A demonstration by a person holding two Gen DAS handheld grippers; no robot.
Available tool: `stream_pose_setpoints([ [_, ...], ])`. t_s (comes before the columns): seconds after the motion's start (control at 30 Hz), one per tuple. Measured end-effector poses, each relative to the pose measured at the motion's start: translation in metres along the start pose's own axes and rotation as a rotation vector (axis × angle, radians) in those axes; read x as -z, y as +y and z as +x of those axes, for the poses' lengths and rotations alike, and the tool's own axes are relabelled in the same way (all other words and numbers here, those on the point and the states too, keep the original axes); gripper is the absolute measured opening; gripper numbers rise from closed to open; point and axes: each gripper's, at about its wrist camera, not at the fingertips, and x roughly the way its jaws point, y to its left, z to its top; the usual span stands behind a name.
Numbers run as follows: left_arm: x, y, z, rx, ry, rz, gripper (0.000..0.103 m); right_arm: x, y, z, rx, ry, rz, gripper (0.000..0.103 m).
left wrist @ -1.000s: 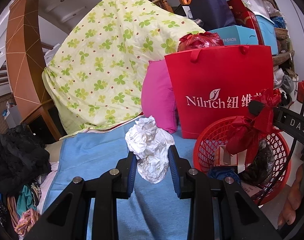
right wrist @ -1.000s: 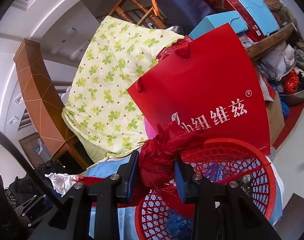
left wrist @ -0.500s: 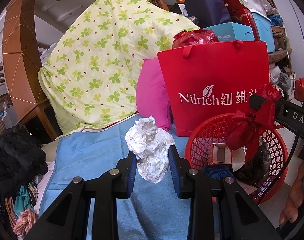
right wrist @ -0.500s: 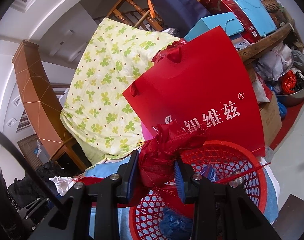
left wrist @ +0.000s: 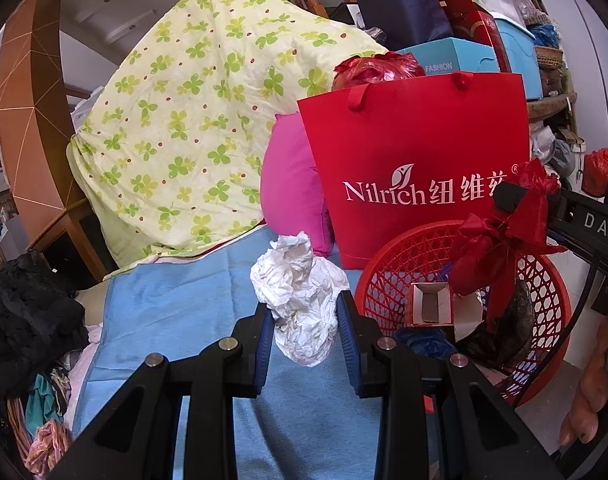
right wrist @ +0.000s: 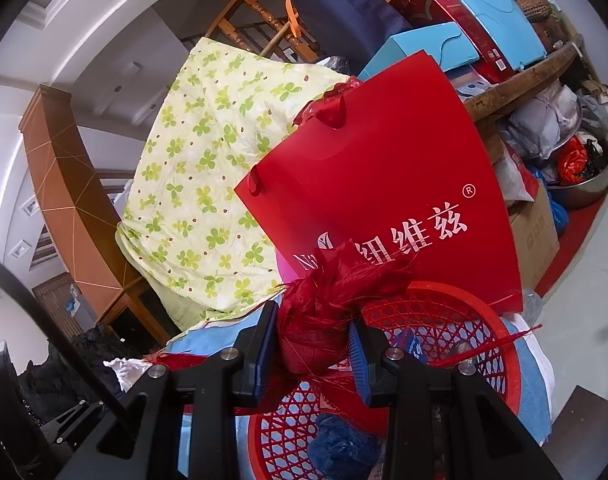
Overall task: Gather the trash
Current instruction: 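Hold the ribbon and tissue above the red basket with both tools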
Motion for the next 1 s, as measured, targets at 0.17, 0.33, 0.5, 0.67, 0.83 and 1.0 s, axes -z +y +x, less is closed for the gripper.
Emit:
stream_pose_setpoints([
  [0.17,0.0,-0.004,0.002,0.011,0.002,0.004,0.033,0.001,-0.001,-0.001,0.007,0.002,0.001,0.036],
  [0.33,0.001,-0.007,0.003,0.022,0.004,0.01,0.033,0.002,-0.003,-0.004,0.014,0.003,0.001,0.036],
  [0.5,0.001,-0.013,0.005,0.029,0.009,0.015,0.033,0.002,-0.007,-0.006,0.02,0.002,0.01,0.036],
  [0.67,0.001,-0.017,0.007,0.037,0.013,0.019,0.033,0.003,-0.008,-0.008,0.026,0.002,0.015,0.036],
  [0.83,0.002,-0.02,0.007,0.043,0.016,0.027,0.033,0.003,-0.011,-0.009,0.028,0.004,0.03,0.036],
  [1.0,0.002,-0.023,0.007,0.049,0.018,0.031,0.033,0.003,-0.012,-0.009,0.029,0.005,0.031,0.036],
])
